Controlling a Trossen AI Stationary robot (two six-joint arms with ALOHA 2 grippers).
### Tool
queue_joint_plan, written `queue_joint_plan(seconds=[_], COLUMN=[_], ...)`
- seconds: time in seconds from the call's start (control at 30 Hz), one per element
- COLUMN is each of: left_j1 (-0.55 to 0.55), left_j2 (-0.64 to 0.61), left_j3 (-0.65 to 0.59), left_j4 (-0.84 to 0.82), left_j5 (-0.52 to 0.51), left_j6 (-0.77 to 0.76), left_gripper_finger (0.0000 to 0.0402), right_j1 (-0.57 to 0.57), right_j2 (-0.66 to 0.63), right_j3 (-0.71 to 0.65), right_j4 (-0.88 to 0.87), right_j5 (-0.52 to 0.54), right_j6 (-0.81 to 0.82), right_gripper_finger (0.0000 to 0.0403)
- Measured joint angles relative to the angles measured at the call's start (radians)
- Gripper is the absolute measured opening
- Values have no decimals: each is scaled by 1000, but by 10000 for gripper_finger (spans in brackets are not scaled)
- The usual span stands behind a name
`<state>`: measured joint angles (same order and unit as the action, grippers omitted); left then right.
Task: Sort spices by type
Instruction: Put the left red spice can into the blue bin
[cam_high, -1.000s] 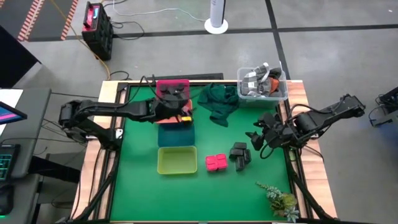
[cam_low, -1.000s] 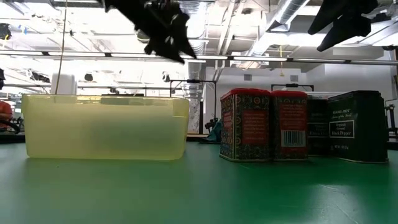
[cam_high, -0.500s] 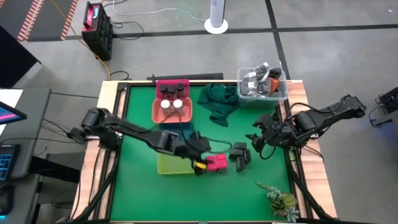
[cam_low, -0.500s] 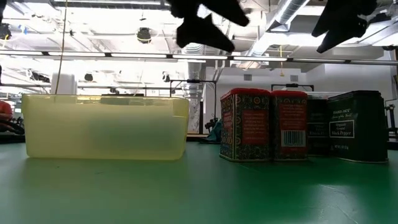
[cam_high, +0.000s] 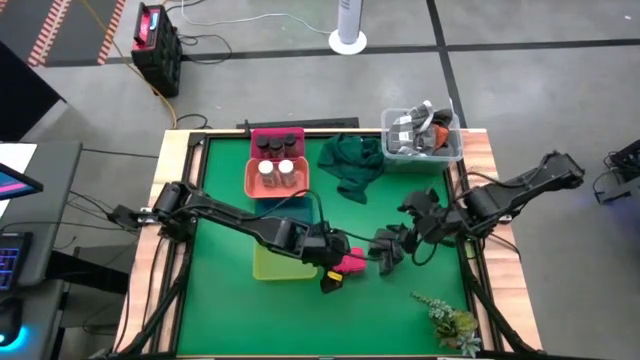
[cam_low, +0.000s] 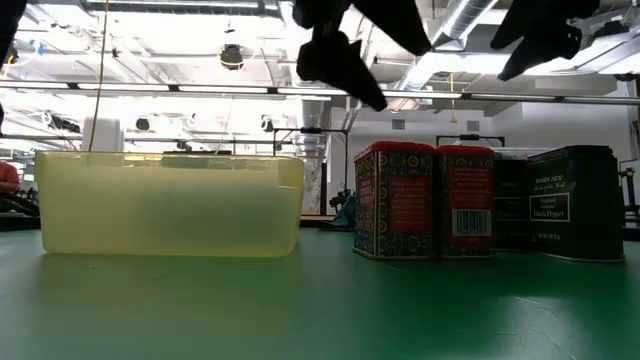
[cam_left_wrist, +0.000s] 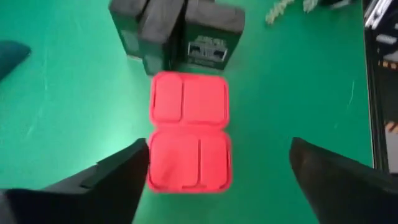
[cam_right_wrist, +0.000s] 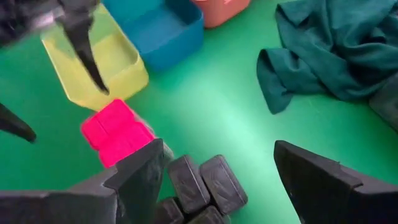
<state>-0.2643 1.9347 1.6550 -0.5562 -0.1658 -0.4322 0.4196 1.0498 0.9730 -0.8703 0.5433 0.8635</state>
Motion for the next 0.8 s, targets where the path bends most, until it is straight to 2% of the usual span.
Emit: queue_joint_plan(seconds=[0.07,0.33,0.57,0.8], left_j1=[5,7,19,23], left_j2=[0,18,78,80], left_j3=[-1,-3,1,-1], left_j4=[-33,-63,-39,-21], left_j5=[5,6,17,21], left_j6=[0,40,28,51], left_gripper_finger=[394,398,400,400], right_j1=[10,33,54,82], right_j2=[36,145,143,136], right_j3=[0,0,0,0], right_j4=[14,112,115,104], right_j5=[-3,-17,-26,-25], right_j6=[0,2,36,79], right_gripper_finger=[327,327,327,327])
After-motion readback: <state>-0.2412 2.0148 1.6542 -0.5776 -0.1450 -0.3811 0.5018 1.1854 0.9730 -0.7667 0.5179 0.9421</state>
